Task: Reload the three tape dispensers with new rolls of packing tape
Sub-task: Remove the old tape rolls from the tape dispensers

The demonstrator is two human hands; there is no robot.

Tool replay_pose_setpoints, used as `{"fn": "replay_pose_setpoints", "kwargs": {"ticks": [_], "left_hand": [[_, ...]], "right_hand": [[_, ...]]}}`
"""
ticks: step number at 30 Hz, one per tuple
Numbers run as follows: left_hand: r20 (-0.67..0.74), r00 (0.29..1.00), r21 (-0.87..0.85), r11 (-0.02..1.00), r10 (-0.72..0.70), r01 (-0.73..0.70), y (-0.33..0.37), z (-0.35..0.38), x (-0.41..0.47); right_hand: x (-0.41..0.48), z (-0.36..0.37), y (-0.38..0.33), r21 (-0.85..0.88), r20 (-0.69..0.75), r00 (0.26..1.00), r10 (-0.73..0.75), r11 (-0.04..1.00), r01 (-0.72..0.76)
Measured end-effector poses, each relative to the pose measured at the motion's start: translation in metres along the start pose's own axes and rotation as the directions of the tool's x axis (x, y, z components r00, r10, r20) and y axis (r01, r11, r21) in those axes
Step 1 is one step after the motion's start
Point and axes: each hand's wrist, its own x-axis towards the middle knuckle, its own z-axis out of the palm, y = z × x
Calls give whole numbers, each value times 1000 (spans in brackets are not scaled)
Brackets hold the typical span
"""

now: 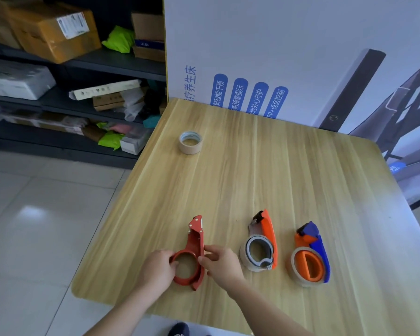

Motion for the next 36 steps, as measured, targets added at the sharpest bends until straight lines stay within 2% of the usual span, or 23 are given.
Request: {"fn": "replay_pose_setpoints", "kwargs": {"ticks": [2, 4, 7, 9, 11, 13, 19, 22, 25, 30, 33, 36], "left_hand": [[22, 1000, 79, 997, -1, 0, 4, -4, 5], [-14, 999, 127, 991, 42, -40, 14, -10, 12], [-97, 981, 95, 983, 168, -159, 39, -20, 24], [-127, 945, 147, 948, 300, -281, 58, -24, 31], [-111, 903, 220, 896, 416, -386, 78, -22, 35], [-63, 881, 264, 859, 469, -438, 99, -15, 38], [192, 882, 330, 818, 430, -471, 147, 26, 36], [274, 894, 301, 851, 355, -431, 157, 53, 35], [280, 910, 243, 895, 305, -374, 163, 75, 36], [152, 975, 157, 970, 161, -184, 173, 87, 45], [54, 997, 42, 998, 47, -49, 183, 75, 49], [-4, 1000, -105, 994, 1, -1, 195, 60, 54]], "right_hand": [[0, -1, -2, -67, -13, 1000, 1, 998, -2], [2, -8, -6, -133, -51, 999, -11, 991, 4], [6, -30, -13, -182, -142, 989, -51, 983, 25], [7, -49, -14, -218, -223, 972, -78, 975, 28], [7, -70, -11, -265, -297, 950, -93, 964, 12], [8, -89, -3, -342, -337, 937, -97, 939, -26], [9, -127, 30, -408, -398, 917, -16, 899, -161], [13, -132, 49, -433, -332, 943, 40, 881, -190], [18, -134, 64, -434, -253, 965, 70, 883, -178], [27, -146, 75, -361, -173, 984, 48, 926, -109], [32, -158, 71, -62, -108, 990, 93, 993, -100], [34, -172, 58, 291, -6, 986, 165, 944, -157]]}}
